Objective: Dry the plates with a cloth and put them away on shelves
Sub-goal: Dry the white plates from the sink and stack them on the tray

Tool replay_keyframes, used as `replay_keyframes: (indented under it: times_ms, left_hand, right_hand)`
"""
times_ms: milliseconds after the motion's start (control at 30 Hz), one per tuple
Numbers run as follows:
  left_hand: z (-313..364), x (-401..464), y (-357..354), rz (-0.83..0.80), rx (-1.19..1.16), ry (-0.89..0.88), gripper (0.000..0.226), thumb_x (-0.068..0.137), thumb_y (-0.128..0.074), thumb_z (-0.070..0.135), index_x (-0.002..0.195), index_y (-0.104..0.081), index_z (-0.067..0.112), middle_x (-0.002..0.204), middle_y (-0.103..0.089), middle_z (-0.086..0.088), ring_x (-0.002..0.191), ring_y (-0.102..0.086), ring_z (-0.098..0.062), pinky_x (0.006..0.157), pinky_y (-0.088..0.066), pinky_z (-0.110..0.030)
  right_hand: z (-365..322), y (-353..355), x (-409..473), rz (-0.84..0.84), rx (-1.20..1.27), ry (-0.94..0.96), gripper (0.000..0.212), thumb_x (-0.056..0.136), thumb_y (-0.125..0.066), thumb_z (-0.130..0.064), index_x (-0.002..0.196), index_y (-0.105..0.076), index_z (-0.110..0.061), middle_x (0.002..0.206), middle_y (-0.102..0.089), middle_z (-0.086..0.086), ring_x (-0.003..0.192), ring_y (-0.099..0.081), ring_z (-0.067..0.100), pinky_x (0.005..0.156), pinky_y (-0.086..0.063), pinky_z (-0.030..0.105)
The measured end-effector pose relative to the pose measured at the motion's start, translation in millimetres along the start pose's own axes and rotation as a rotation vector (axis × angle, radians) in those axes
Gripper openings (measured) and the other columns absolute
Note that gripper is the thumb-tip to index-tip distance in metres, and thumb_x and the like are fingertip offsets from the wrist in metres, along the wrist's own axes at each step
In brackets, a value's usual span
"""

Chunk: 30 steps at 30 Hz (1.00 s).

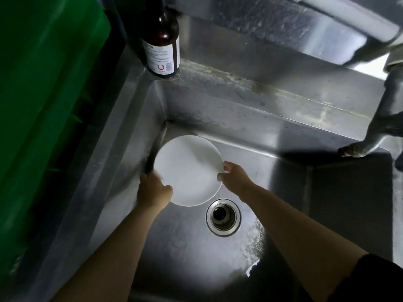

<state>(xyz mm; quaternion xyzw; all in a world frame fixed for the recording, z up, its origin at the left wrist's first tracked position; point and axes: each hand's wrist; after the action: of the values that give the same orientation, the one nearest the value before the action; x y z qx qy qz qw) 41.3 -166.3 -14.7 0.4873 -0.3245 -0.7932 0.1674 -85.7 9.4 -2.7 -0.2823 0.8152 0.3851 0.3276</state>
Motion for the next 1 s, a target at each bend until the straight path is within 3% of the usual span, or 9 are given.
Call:
replay_keyframes:
  times_ms: [100,200,333,400,500,633,800,933,1000]
  left_hand:
    - [1.1,10.6,-0.9,-0.009,-0.208,0.137,0.043,0.076,-0.058,0.01,0.118,-0.055,0.0,0.12,-0.056,-0.018,0.095,-0.062,-0.035,0.055,-0.045,-0.027]
    - [-3.7,15.6,-0.9,-0.018,-0.305,0.153,0.039,0.073,-0.06,0.005,0.111,-0.057,-0.001,0.109,-0.064,-0.017,0.094,-0.064,-0.034,0.047,-0.04,-0.021]
    - [-5.8,3.9,-4.9,-0.018,-0.363,0.122,0.033,0.078,-0.064,0.0,0.109,-0.055,0.005,0.106,-0.062,-0.009,0.099,-0.061,-0.029,0.066,-0.052,-0.029]
    - [-2.9,-7.0,-4.2,-0.031,-0.375,0.083,0.033,0.081,-0.065,-0.001,0.108,-0.051,0.009,0.106,-0.058,-0.007,0.097,-0.056,-0.025,0.073,-0.05,-0.03]
    - [-2.5,-22.8,1.0,-0.035,-0.376,-0.015,0.038,0.079,-0.071,0.001,0.108,-0.048,0.012,0.103,-0.057,-0.004,0.093,-0.055,-0.021,0.068,-0.047,-0.026]
    - [-2.4,-50.9,12.5,-0.13,-0.422,-0.118,0.048,0.074,-0.071,-0.001,0.109,-0.048,0.021,0.096,-0.058,0.004,0.089,-0.059,-0.016,0.077,-0.06,-0.041]
    - [11.3,-105.0,28.5,-0.273,-0.455,-0.291,0.051,0.074,-0.064,-0.006,0.116,-0.057,0.023,0.095,-0.063,0.002,0.09,-0.062,-0.018,0.056,-0.051,-0.019]
    - [24.9,-153.7,34.8,-0.306,-0.351,-0.451,0.052,0.077,-0.056,-0.006,0.097,-0.048,0.041,0.094,-0.058,0.008,0.091,-0.057,-0.022,0.067,-0.05,-0.029]
    - [30.7,-174.5,36.5,-0.306,-0.292,-0.531,0.063,0.081,-0.058,-0.003,0.105,-0.037,0.05,0.095,-0.049,0.018,0.088,-0.051,-0.011,0.067,-0.049,-0.022]
  right_hand:
    - [-1.7,-1.0,2.4,-0.024,0.124,-0.036,0.038,0.076,-0.057,0.0,0.112,-0.064,-0.007,0.11,-0.067,0.012,0.103,-0.06,0.03,0.094,-0.05,0.044]
    - [-2.2,3.3,2.1,-0.08,0.281,-0.123,0.039,0.071,-0.05,0.007,0.104,-0.067,-0.005,0.106,-0.066,0.017,0.09,-0.06,0.025,0.085,-0.058,0.047]
    - [2.1,12.6,-6.1,-0.098,0.429,-0.172,0.04,0.072,-0.047,0.014,0.103,-0.066,-0.003,0.117,-0.06,0.014,0.095,-0.057,0.022,0.075,-0.061,0.037]
    - [3.7,18.6,-14.9,-0.089,0.453,-0.17,0.04,0.072,-0.047,0.015,0.102,-0.066,-0.005,0.116,-0.06,0.012,0.094,-0.058,0.022,0.078,-0.061,0.037]
    - [8.8,31.5,-30.2,-0.073,0.456,-0.146,0.047,0.074,-0.05,0.017,0.109,-0.066,-0.01,0.114,-0.065,0.007,0.1,-0.063,0.025,0.083,-0.059,0.042]
    - [20.7,50.4,-61.2,0.0,0.458,-0.072,0.05,0.08,-0.062,0.01,0.12,-0.057,-0.019,0.118,-0.063,-0.004,0.11,-0.059,0.024,0.098,-0.049,0.048]
    - [39.0,63.4,-114.2,0.135,0.577,0.139,0.046,0.08,-0.061,0.014,0.117,-0.055,-0.014,0.122,-0.062,0.008,0.103,-0.063,0.018,0.089,-0.049,0.034]
    - [51.9,67.7,-153.2,0.215,0.734,0.272,0.05,0.072,-0.066,0.011,0.108,-0.05,-0.019,0.115,-0.06,0.009,0.103,-0.06,0.017,0.084,-0.052,0.027]
    - [60.2,69.6,-169.8,0.233,0.784,0.297,0.054,0.07,-0.068,0.007,0.114,-0.049,-0.017,0.12,-0.061,0.01,0.108,-0.061,0.022,0.085,-0.052,0.027]
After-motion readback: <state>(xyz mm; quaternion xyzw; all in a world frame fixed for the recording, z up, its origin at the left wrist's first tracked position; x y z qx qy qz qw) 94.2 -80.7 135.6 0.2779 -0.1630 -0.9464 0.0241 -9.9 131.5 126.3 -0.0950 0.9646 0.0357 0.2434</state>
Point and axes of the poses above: each hand's wrist, its own x-axis towards the middle knuckle, its own y-axis out of the back of the hand, z = x × y
